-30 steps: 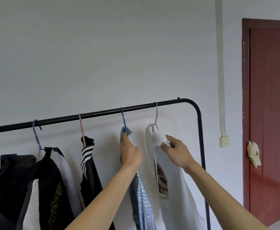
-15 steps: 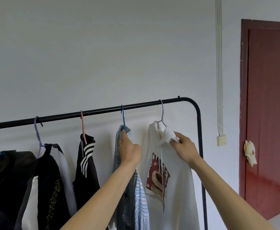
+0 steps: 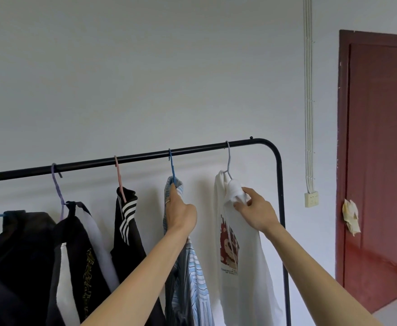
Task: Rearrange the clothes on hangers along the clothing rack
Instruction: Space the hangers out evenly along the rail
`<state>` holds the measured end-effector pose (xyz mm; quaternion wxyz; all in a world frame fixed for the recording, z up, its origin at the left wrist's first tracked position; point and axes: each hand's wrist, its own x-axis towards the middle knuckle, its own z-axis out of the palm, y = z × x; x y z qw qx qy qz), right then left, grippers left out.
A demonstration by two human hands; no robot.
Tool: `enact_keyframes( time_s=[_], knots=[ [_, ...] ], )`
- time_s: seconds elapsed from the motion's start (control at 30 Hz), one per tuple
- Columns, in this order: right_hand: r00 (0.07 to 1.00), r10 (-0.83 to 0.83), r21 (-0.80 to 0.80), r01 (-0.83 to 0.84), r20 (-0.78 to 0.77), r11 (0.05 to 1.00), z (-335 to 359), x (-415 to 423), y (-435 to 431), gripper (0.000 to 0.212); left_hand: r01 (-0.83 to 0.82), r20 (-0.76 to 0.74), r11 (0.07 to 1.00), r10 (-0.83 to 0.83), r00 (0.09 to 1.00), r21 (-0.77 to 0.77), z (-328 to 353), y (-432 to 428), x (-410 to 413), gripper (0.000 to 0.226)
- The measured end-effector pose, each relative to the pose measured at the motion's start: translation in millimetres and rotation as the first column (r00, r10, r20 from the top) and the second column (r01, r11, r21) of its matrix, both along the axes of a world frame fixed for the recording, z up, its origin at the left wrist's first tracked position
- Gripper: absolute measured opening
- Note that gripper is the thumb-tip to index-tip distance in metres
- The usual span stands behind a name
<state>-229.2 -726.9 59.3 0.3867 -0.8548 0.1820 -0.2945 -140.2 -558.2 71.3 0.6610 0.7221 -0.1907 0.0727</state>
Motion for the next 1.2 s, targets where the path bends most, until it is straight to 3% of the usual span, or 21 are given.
enact_keyframes(
  time_s=[0.6, 0.9, 1.2],
  knots=[
    [0.998, -0.063, -0.231, 0.064, 0.014, 0.971, -17, -4, 14, 0.062, -0.021, 0.103, 0.971, -0.004, 0.995, 0.238, -3, 17, -25, 0.083],
    [0.991, -0.097, -0.242, 0.116, 0.088, 0.963, -45, -12, 32, 0.069, 0.000, 0.201, 0.939, -0.074, 0.977, 0.345, -12, 44, -45, 0.075],
    [0.992, -0.125, -0.200, 0.125, 0.014, 0.972, -74, -38, 58, 0.061, -0.011, 0.322, 0.878, -0.164, 0.932, 0.479, -45, 71, -73, 0.077]
  ],
)
